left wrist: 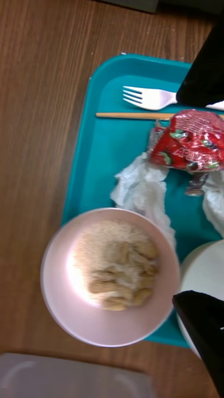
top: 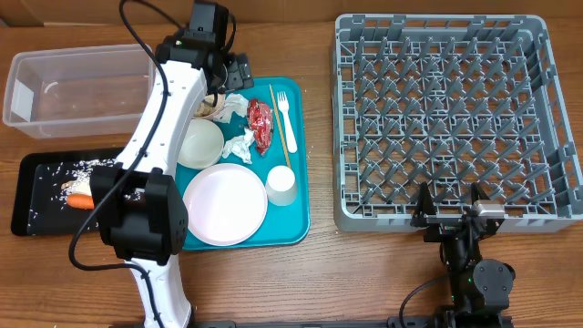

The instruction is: Sort waste into correct bins and load items into the dishwasher rack

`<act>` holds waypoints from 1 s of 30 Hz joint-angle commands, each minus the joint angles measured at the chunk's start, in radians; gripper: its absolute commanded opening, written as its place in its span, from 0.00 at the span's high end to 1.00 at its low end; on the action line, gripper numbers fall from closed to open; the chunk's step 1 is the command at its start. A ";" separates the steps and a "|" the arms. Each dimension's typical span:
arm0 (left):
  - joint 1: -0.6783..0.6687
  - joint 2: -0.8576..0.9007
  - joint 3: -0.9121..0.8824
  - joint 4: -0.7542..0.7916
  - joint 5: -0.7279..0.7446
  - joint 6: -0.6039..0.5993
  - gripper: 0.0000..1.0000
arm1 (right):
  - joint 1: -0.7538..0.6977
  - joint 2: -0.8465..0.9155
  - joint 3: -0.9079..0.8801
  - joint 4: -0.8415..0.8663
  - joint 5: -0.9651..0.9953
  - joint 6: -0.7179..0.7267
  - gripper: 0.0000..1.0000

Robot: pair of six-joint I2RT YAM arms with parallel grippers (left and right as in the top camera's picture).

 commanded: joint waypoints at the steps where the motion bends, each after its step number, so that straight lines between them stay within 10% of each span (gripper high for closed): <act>1: 0.004 0.028 0.013 0.028 -0.018 0.158 0.00 | 0.006 -0.008 -0.010 0.006 0.013 0.004 0.00; 15: 0.009 0.076 -0.009 0.006 -0.016 0.192 0.22 | 0.006 -0.008 -0.010 0.006 0.013 0.005 0.00; 30: 0.026 0.152 -0.011 0.023 -0.050 0.278 0.18 | 0.006 -0.008 -0.010 0.006 0.013 0.004 0.00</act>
